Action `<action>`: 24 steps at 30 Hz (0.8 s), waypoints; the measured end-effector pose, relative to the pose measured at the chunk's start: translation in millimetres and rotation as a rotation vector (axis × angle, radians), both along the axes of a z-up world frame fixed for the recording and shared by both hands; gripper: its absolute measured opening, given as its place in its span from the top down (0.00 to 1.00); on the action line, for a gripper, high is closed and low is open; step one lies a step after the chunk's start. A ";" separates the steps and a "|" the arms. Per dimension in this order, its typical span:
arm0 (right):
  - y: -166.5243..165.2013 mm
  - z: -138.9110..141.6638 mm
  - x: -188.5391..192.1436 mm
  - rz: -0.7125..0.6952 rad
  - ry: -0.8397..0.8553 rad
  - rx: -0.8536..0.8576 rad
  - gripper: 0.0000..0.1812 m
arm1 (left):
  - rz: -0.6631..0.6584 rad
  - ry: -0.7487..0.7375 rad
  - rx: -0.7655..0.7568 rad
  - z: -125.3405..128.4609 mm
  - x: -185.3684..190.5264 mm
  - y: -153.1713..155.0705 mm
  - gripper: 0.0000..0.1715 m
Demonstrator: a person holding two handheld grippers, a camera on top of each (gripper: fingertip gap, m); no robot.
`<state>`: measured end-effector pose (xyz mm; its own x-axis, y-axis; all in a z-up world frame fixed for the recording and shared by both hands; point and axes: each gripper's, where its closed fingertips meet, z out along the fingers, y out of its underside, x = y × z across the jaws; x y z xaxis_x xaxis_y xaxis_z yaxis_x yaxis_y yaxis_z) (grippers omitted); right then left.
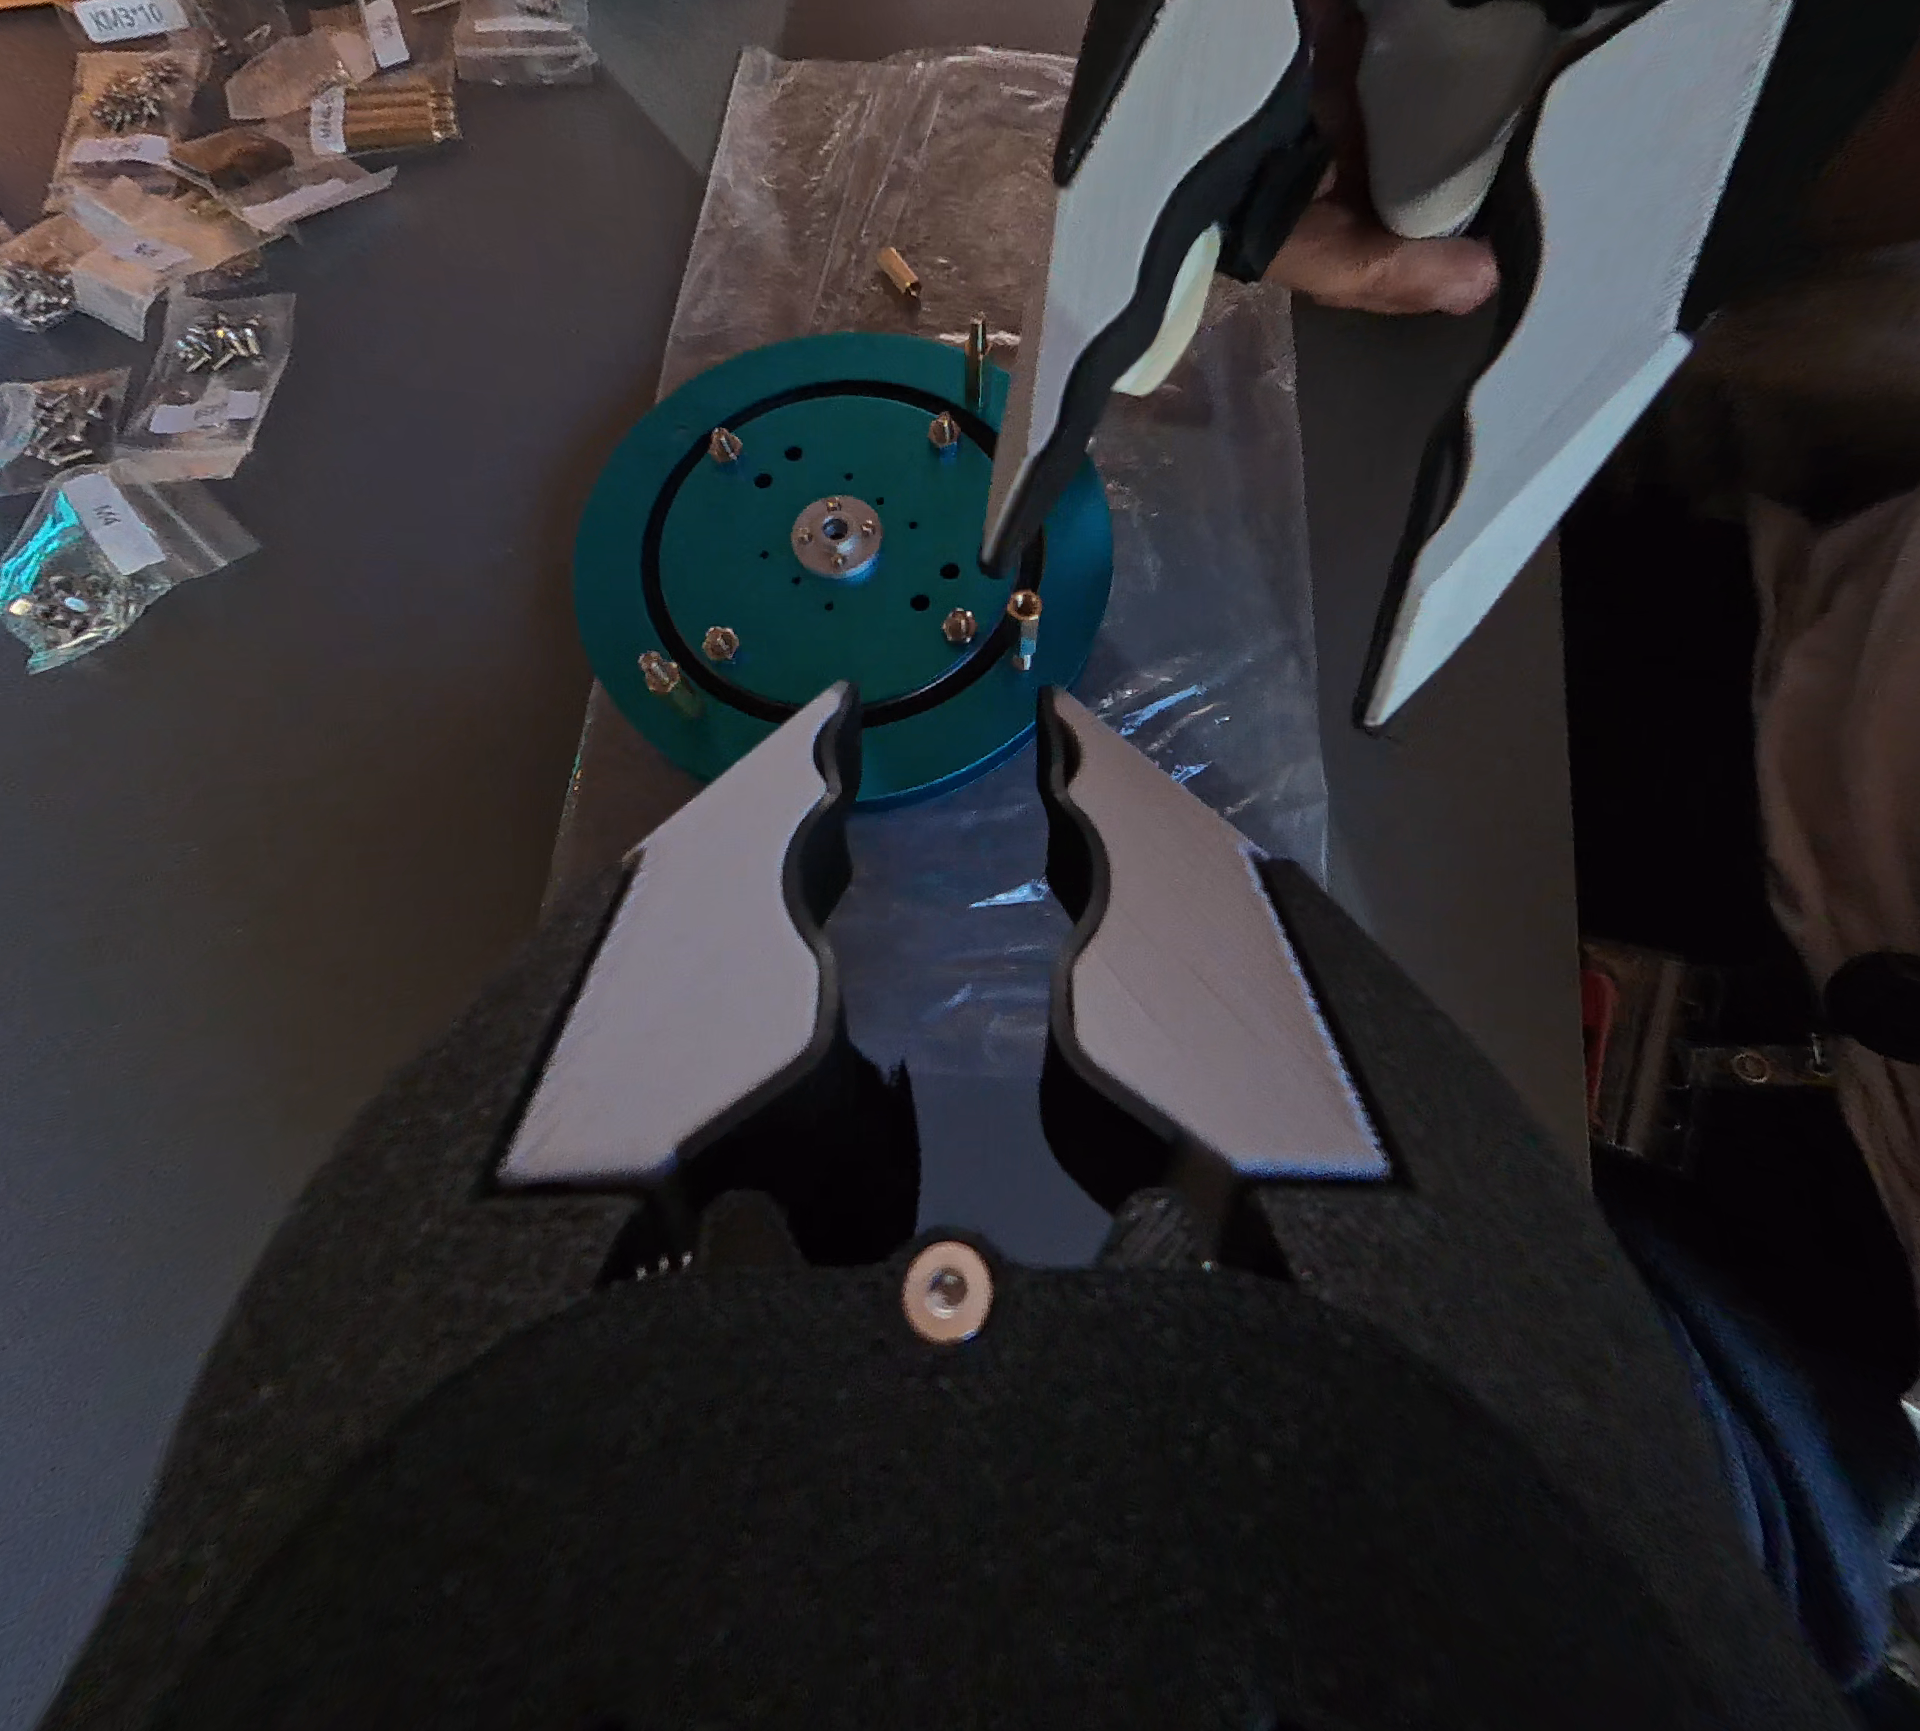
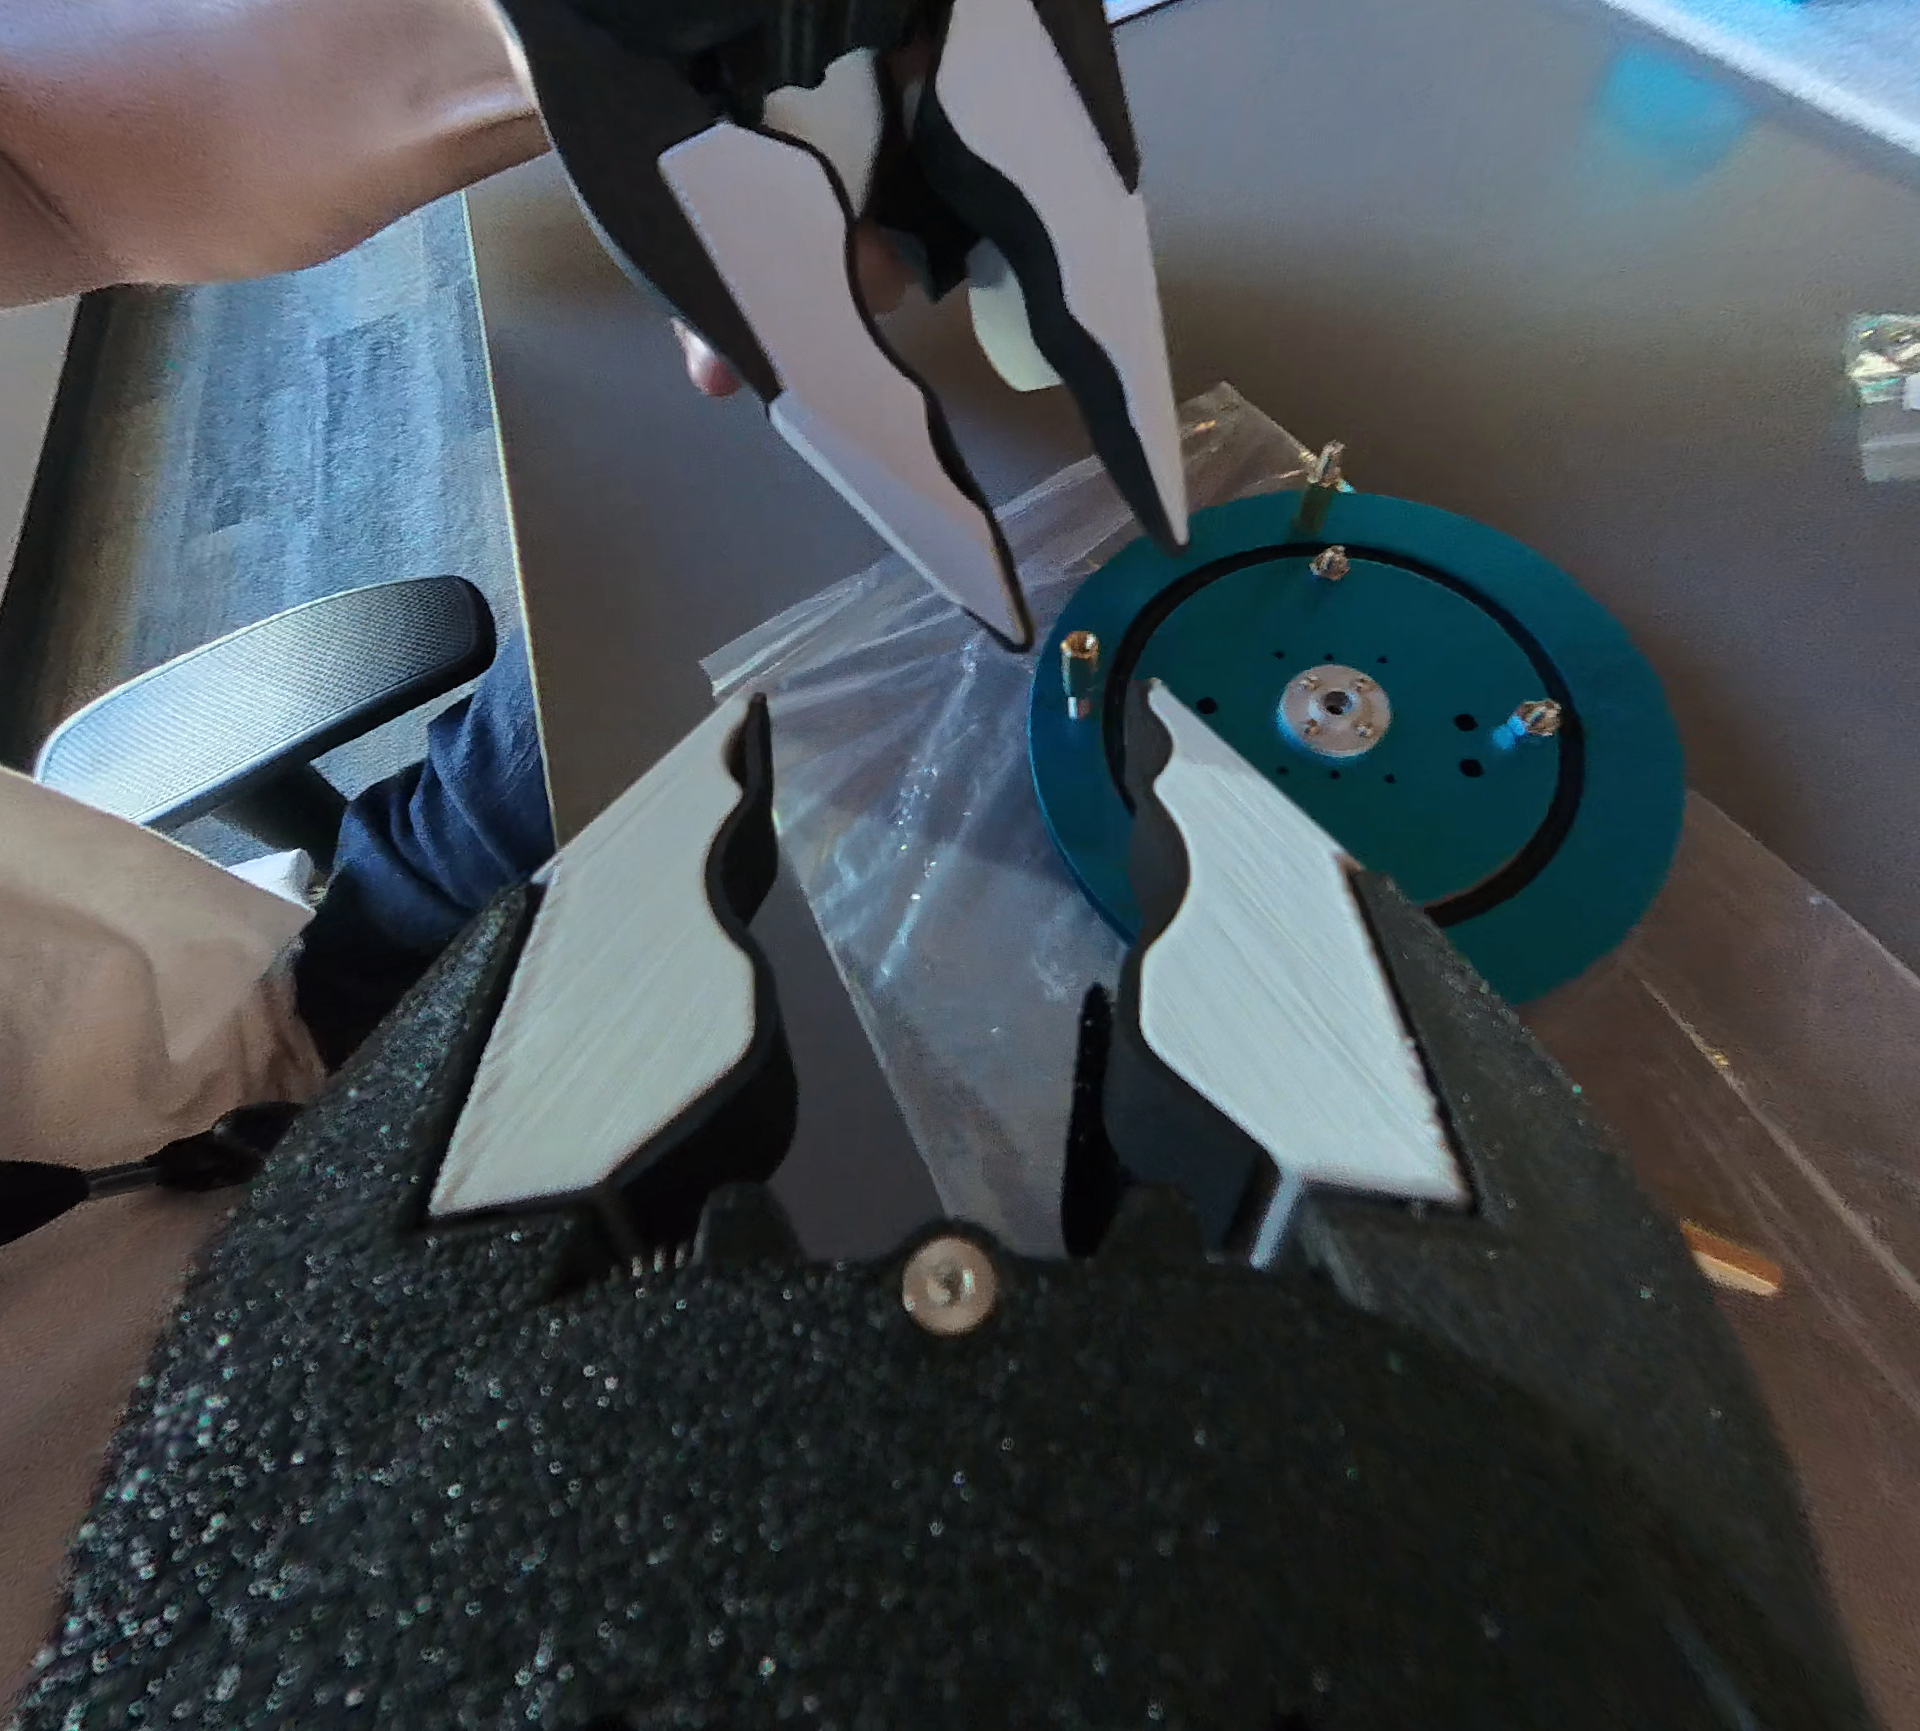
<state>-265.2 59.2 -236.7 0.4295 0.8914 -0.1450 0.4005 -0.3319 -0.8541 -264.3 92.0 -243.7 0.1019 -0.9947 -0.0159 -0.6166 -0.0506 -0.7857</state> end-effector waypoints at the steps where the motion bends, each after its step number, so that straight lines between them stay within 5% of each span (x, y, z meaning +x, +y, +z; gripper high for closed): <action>1: 2.3 0.6 -0.8 -0.002 -0.002 0.008 0.62 | -0.008 -0.011 -0.005 0.8 1.2 -1.3 0.81; 24: 1.9 1.8 0.6 0.016 0.038 -0.039 0.63 | -0.039 -0.130 -0.081 3.7 4.3 4.9 0.78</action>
<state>-264.6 61.1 -234.9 0.4084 0.8917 -0.1954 0.3738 -0.3586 -0.8554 -260.1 96.9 -240.0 0.0595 -0.9954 0.0753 -0.5123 -0.0952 -0.8535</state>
